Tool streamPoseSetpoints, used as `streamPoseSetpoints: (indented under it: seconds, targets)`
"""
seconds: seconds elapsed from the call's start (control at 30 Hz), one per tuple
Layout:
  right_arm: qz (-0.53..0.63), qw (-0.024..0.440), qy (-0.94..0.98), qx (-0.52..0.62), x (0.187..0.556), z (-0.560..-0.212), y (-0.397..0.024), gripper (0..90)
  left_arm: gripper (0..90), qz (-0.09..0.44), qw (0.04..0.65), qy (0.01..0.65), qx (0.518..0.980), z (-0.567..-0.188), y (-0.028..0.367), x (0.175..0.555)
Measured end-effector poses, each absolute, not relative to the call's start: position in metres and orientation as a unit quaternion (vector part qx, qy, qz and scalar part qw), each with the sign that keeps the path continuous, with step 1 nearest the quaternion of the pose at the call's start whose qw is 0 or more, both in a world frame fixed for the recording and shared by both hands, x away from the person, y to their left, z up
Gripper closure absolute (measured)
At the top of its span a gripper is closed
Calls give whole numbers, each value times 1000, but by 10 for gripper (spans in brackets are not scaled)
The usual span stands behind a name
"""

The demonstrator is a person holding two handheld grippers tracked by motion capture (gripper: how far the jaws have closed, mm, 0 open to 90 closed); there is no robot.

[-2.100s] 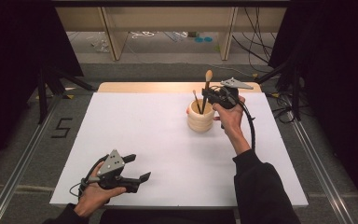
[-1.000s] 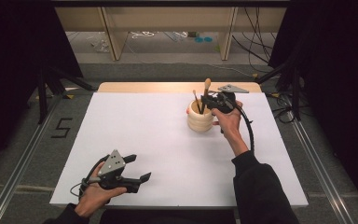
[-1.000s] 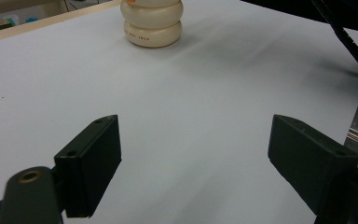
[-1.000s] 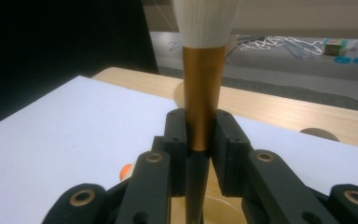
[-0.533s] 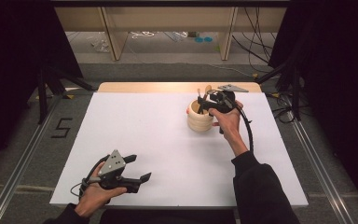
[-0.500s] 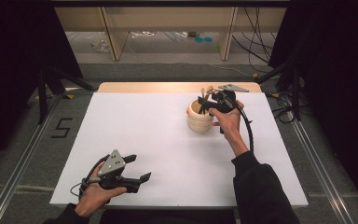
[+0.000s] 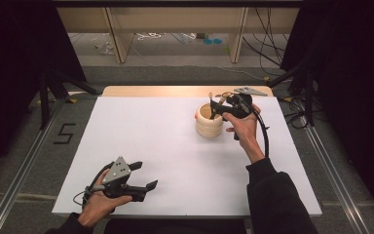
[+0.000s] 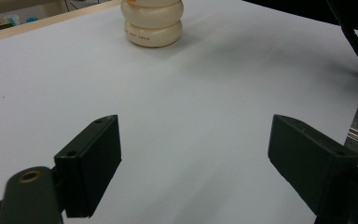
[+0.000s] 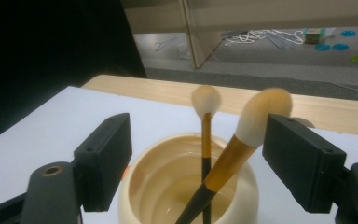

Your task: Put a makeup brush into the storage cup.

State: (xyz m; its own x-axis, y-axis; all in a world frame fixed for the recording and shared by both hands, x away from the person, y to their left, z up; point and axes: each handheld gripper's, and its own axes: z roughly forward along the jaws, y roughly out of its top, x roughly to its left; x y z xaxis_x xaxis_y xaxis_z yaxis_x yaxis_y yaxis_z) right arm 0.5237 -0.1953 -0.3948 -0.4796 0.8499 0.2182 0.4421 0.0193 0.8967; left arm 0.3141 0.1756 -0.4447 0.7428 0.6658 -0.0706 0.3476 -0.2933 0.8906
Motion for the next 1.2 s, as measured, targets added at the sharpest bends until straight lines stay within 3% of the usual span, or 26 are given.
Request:
streamPoseSetpoints:
  seconds: [0.6, 1.2]
  targets:
    - [514, 207, 695, 457, 496, -391, -193, 208, 170, 163, 502, 315, 789, -444, 178, 315]
    - [527, 181, 712, 427, 460, -396, -180, 201, 170, 161, 504, 327, 783, -443, 178, 316]
